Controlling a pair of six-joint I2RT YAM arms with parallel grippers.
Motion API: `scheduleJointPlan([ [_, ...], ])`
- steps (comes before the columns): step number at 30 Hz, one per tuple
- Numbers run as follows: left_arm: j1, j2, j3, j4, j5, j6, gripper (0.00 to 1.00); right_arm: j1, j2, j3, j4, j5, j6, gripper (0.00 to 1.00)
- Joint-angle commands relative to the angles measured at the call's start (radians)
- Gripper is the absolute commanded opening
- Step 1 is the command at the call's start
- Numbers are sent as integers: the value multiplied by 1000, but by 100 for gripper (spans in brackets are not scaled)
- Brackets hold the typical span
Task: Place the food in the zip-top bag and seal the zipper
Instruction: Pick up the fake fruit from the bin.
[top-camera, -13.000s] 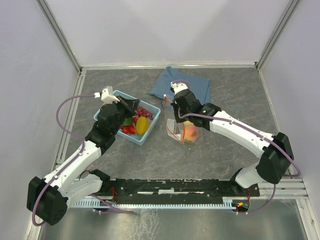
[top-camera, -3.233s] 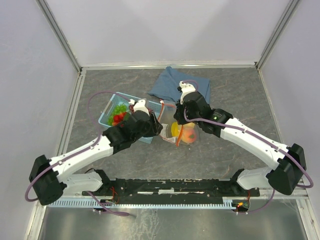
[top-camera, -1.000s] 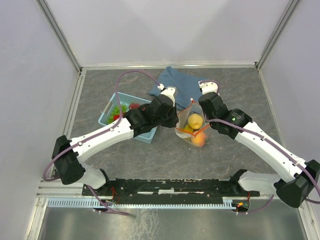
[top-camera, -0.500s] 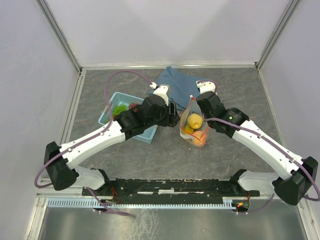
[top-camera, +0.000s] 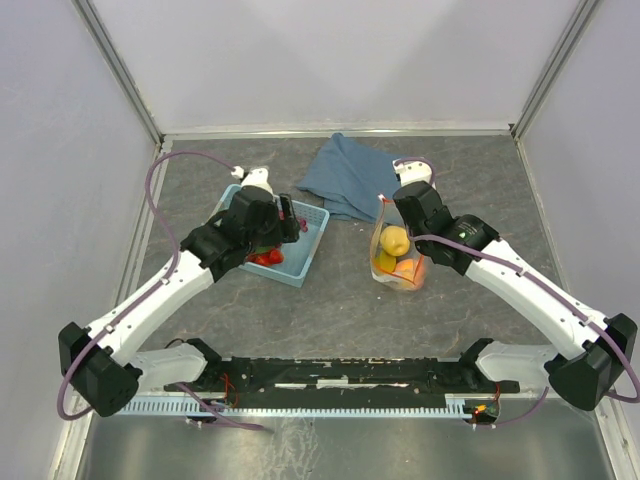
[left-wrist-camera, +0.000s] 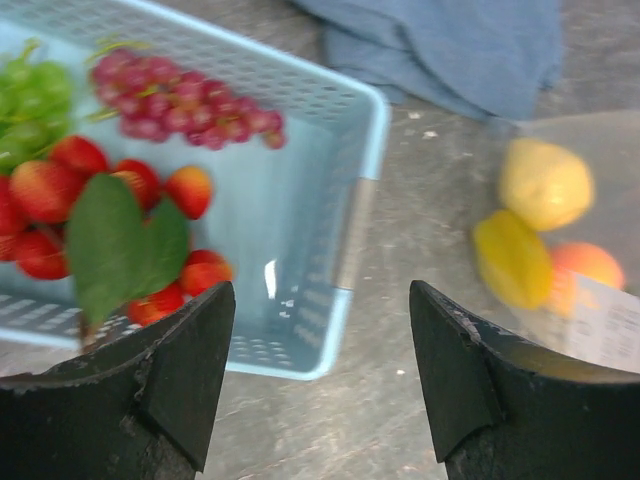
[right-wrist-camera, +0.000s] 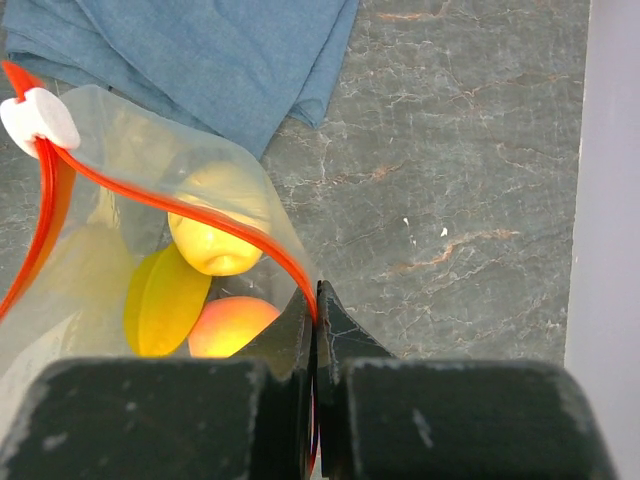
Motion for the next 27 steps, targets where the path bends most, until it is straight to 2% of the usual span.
scheduleJointPlan([
  [1, 114, -35, -39, -48, 1, 61, 79, -1, -21, 44, 22, 43, -13, 1],
  [5, 237, -30, -66, -103, -9, 96, 82, -3, -25, 40, 21, 40, -15, 1],
  [11, 353, 0, -106, -109, 22, 128, 83, -2, -33, 18, 38, 25, -15, 1],
  [19, 402, 99, -102, -92, 87, 150, 83, -3, -44, 8, 46, 17, -19, 2],
  [27, 400, 188, 19, -54, 193, 101, 82, -3, -45, -9, 63, 9, -19, 2],
])
